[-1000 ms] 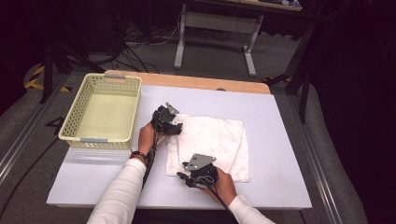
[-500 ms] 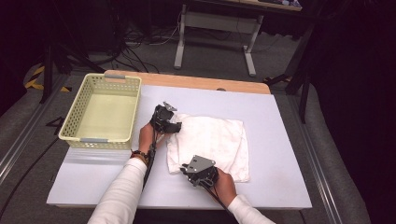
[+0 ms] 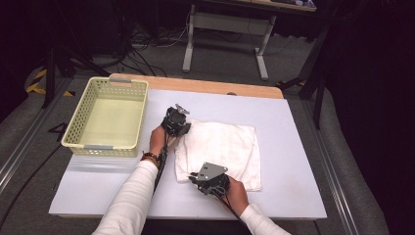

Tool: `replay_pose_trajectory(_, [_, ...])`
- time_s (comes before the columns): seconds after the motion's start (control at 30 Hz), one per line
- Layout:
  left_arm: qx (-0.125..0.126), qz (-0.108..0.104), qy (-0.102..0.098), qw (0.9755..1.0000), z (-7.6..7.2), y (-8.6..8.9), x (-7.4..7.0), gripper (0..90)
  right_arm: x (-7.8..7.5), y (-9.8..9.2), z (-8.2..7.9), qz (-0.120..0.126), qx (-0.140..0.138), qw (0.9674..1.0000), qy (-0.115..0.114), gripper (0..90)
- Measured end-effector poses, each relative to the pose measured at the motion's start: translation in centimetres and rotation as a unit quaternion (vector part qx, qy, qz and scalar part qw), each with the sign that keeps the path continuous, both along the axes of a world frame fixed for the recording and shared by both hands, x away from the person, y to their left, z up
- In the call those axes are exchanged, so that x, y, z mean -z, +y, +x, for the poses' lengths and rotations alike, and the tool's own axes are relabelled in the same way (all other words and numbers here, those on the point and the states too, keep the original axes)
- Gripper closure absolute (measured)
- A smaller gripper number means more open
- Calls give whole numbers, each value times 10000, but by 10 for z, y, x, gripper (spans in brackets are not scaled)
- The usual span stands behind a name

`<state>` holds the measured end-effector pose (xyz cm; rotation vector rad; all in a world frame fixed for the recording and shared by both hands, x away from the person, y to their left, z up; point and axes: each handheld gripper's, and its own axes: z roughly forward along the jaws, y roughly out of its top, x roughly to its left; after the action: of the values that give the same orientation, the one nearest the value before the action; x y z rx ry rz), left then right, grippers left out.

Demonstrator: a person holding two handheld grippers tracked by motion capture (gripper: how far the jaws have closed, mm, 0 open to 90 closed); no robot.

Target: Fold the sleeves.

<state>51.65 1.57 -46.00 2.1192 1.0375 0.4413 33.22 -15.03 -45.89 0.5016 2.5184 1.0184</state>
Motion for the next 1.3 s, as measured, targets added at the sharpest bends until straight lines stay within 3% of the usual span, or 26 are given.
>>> replay_pose_trajectory(0.07, [21, 16, -24, 10000, 0, -1, 0, 834, 0, 0, -1, -2, 10, 10000, -34, 840])
replay_pose_trajectory(0.17, [22, 21, -65, 10000, 0, -1, 0, 866, 0, 0, -2, 20, 27, 10000, -62, 846])
replay_pose_trajectory(0.47, [-13, -296, -141, 9995, -3, 3, -4, 875, -3, -6, -3, 222, 56, 9997, -44, 851])
replay_pose_trajectory(0.87, [209, -595, -671, 9957, -14, -11, -28, 878, -18, -24, -11, 566, 219, 9981, -71, 850])
replay_pose_trajectory(1.07, [339, -719, -880, 9929, -17, -27, -41, 878, -26, -37, -15, 823, 355, 9959, -123, 850])
replay_pose_trajectory(1.3, [551, -764, -1041, 9901, -20, -56, -49, 877, -35, -67, -21, 1326, 638, 9890, -146, 851])
